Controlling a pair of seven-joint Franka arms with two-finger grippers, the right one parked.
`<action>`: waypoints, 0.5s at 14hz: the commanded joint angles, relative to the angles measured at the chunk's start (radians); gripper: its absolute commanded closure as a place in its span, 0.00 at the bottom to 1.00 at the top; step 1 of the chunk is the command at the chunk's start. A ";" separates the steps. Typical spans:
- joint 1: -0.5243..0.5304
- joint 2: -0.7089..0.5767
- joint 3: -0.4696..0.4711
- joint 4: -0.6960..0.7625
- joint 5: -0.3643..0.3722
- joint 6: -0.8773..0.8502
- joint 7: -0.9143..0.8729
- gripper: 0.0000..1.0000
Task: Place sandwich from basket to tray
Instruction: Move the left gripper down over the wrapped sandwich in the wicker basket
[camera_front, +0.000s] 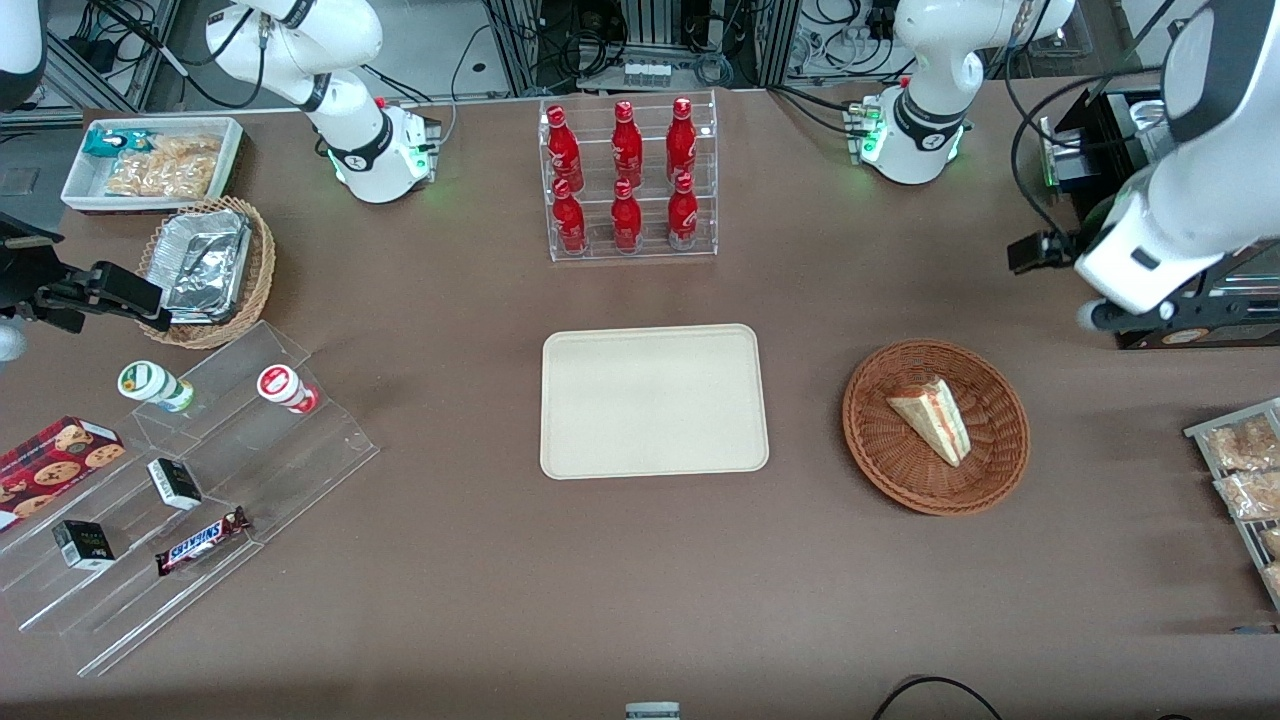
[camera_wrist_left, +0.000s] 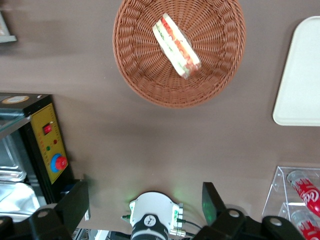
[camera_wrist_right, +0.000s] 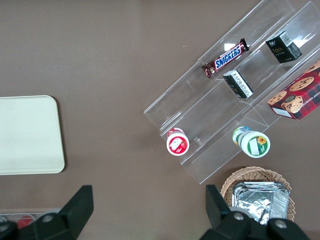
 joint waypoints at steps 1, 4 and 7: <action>0.008 0.099 -0.002 0.008 0.011 0.060 -0.063 0.00; 0.008 0.144 -0.002 -0.096 0.019 0.229 -0.176 0.00; 0.008 0.154 -0.002 -0.248 0.016 0.432 -0.273 0.00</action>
